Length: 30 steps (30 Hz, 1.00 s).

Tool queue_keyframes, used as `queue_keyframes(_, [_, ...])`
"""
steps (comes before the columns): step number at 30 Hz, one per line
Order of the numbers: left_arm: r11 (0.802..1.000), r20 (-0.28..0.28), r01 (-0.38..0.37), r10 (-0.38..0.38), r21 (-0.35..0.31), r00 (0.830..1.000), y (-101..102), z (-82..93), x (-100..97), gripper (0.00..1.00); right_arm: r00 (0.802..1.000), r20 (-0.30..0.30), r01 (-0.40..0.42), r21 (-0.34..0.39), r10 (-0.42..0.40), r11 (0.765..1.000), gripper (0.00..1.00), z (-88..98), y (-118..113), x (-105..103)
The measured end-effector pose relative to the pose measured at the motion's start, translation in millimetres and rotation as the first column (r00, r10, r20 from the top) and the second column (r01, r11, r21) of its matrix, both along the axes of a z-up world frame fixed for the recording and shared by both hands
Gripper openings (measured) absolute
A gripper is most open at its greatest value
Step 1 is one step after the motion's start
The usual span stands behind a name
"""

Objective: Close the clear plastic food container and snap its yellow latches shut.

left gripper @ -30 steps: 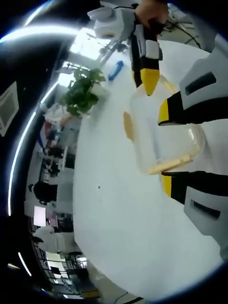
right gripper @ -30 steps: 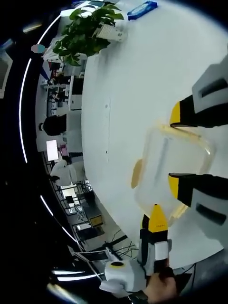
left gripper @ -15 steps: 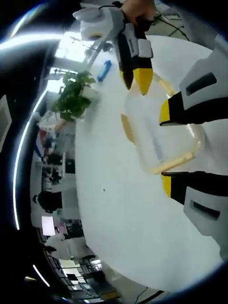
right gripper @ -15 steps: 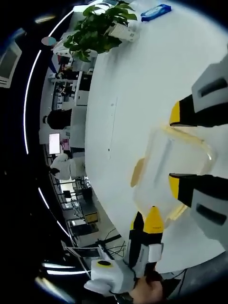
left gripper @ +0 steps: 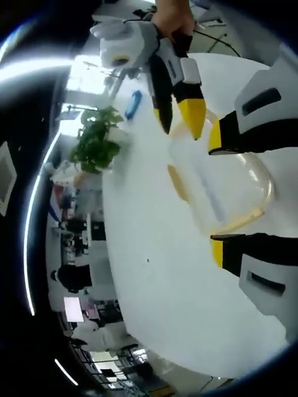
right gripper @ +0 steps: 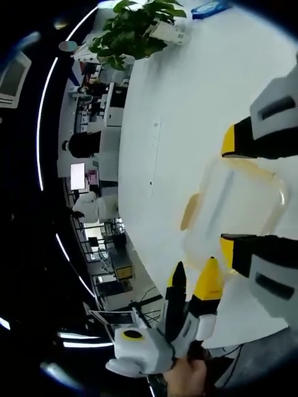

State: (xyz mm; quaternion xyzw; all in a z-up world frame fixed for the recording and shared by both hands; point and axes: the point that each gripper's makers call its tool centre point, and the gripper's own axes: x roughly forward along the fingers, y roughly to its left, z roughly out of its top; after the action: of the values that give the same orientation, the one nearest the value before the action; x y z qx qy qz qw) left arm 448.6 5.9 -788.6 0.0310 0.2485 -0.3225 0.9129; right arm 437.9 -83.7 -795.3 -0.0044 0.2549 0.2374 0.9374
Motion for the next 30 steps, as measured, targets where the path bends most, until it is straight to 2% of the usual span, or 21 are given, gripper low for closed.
queue_keyframes(16, [1.000,0.007,0.025,-0.025,0.010,1.000,-10.7,4.3,3.9,0.52,0.998,0.003,-0.059,0.002,0.059,0.998,0.45,3.1,9.7,-2.3])
queue_keyframes(22, [0.993,0.041,0.071,-0.075,0.090,0.996,-8.3,3.5,4.9,0.52,0.996,-0.003,-0.087,0.005,0.087,0.996,0.45,2.7,12.0,0.4])
queue_keyframes(30, [0.991,0.054,0.074,-0.080,0.111,0.995,-4.1,4.6,6.4,0.51,0.994,-0.009,-0.112,0.024,0.112,0.993,0.43,4.4,18.0,3.9])
